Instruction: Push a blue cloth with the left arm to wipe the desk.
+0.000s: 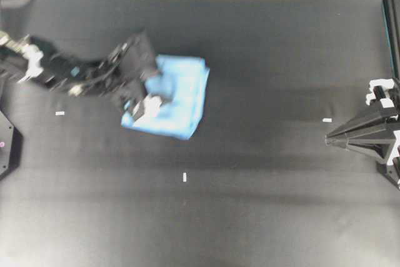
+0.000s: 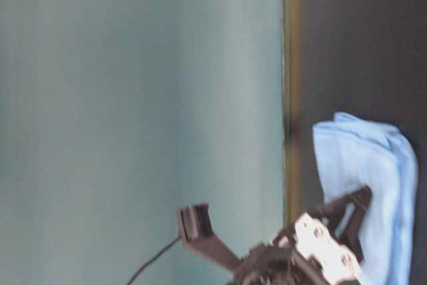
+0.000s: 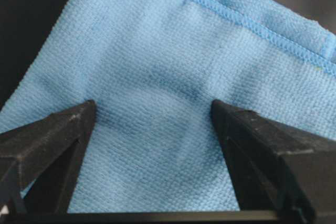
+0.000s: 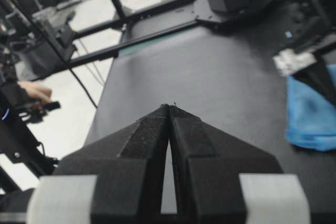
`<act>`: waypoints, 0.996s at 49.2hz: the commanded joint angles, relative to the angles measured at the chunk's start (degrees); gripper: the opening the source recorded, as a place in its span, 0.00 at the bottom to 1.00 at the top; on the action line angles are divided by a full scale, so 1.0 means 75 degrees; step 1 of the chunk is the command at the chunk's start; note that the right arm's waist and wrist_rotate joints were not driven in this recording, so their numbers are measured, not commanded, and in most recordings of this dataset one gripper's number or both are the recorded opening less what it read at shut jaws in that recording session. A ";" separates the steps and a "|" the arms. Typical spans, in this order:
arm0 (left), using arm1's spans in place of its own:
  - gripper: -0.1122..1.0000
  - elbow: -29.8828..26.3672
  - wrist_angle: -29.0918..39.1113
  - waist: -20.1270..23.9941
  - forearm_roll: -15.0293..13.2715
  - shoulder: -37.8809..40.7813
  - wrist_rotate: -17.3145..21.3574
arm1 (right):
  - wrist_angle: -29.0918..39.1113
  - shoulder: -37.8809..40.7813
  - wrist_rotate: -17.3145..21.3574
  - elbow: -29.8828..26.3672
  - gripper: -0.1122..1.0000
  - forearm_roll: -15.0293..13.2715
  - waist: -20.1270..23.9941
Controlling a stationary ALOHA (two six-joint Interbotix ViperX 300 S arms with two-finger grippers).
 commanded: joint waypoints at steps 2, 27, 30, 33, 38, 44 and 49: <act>0.88 0.0398 0.0012 -0.0469 0.0023 -0.0316 -0.0023 | -0.0035 0.0035 -0.0012 -0.0047 0.10 0.0000 -0.0012; 0.88 0.1301 0.0047 -0.2977 0.0023 -0.1031 -0.0023 | -0.0070 0.0035 -0.0012 -0.0012 0.10 0.0012 0.0000; 0.88 0.1371 0.0059 -0.3258 0.0023 -0.1078 -0.0012 | -0.0070 0.0035 -0.0012 -0.0012 0.10 0.0047 0.0000; 0.88 0.1477 0.0059 -0.3516 0.0023 -0.1125 -0.0023 | -0.0082 0.0035 -0.0012 -0.0012 0.10 0.0070 0.0000; 0.88 0.1641 0.0059 -0.4043 0.0023 -0.1172 -0.0047 | -0.0070 0.0035 -0.0012 -0.0012 0.10 0.0082 -0.0012; 0.88 0.1723 0.0059 -0.4699 0.0023 -0.1184 -0.0258 | -0.0082 0.0035 -0.0012 -0.0012 0.10 0.0082 0.0000; 0.88 0.1770 0.0059 -0.5297 0.0023 -0.1172 -0.0645 | -0.0094 0.0047 0.0000 -0.0012 0.10 0.0082 0.0000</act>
